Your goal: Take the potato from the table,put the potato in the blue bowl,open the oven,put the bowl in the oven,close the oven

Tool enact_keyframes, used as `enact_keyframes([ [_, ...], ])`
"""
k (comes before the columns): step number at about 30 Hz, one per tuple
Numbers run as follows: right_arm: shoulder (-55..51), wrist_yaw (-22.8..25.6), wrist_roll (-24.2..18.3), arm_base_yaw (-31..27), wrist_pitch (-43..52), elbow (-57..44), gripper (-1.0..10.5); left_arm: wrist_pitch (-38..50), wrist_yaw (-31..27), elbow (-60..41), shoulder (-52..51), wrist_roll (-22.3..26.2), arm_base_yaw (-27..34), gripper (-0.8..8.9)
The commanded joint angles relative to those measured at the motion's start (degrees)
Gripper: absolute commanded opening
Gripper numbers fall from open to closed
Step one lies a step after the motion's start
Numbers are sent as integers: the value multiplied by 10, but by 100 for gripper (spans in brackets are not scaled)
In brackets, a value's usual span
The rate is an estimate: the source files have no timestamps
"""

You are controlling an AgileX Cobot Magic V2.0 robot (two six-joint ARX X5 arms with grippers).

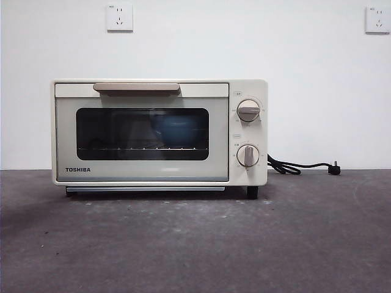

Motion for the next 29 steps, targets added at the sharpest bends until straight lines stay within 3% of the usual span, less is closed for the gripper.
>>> enact_keyframes([
  [1, -5, 2, 5, 0, 3, -1, 3, 56, -28, -95, -25, 6, -1, -4],
  [14, -14, 2, 5, 0, 3, -1, 3, 104, -110, -357, -167, -6, 0, -4],
  [23, -18, 2, 5, 0, 3, -1, 3, 100, -123, -430, -208, -23, 0, -4],
  [29, -22, 2, 5, 0, 3, -1, 3, 38, -122, -433, -208, -24, 0, -4],
])
